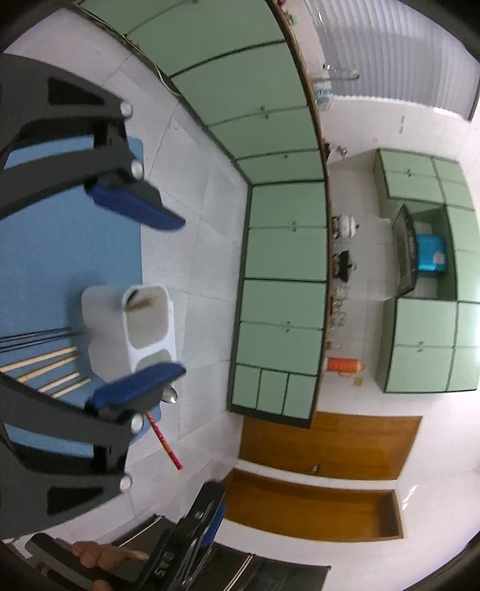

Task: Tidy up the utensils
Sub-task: 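Lift both chopsticks and drop them into the white holder, then move both tools back over the remaining chopsticks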

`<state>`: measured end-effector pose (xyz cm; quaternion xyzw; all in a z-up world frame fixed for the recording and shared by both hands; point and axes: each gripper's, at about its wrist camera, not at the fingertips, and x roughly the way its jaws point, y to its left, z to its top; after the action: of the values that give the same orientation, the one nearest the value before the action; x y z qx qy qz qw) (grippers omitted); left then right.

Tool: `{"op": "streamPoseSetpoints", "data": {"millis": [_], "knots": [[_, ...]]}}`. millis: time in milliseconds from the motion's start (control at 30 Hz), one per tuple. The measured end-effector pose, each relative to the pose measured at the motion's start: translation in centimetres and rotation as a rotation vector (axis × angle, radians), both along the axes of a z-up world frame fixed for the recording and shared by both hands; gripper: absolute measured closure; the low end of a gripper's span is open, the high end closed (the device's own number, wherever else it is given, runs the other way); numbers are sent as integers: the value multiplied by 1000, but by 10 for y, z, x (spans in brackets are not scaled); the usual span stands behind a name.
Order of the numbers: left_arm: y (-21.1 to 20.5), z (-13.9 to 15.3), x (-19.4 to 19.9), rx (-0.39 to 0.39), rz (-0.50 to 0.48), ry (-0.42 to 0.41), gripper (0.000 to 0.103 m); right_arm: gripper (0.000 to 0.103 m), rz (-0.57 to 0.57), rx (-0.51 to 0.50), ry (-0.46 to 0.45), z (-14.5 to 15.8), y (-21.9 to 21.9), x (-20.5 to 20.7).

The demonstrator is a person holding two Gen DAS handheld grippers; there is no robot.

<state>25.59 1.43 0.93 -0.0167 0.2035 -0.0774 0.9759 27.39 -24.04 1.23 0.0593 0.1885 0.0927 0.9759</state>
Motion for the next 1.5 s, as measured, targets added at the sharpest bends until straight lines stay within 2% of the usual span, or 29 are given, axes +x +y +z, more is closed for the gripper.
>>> {"op": "streamPoseSetpoints", "data": {"millis": [100, 267, 500, 667, 933, 1133, 1300, 1433, 1500], "knots": [[4, -11, -28, 4, 25, -22, 17, 19, -29, -10, -14, -13, -3, -34], [5, -41, -68, 44, 55, -9, 15, 18, -33, -14, 39, -46, 0, -78], [7, -86, -104, 41, 59, 113, 15, 19, -19, -34, 159, -97, 14, -122], [6, -109, -122, 55, 42, 184, 15, 26, -12, -45, 226, -123, 20, -141], [0, -139, -143, 58, 9, 277, 19, 43, -27, -27, 343, -158, 16, -164], [-16, -156, -150, 63, -33, 348, 27, 53, -29, -16, 390, -169, 13, -169], [-23, -172, -150, 71, -41, 415, 38, 59, -24, -18, 401, -172, 14, -171], [-25, -181, -147, 49, -42, 462, 45, 62, -19, -16, 405, -173, 15, -172], [-27, -184, -146, 49, -44, 476, 53, 63, -16, -16, 410, -174, 16, -172]]}}
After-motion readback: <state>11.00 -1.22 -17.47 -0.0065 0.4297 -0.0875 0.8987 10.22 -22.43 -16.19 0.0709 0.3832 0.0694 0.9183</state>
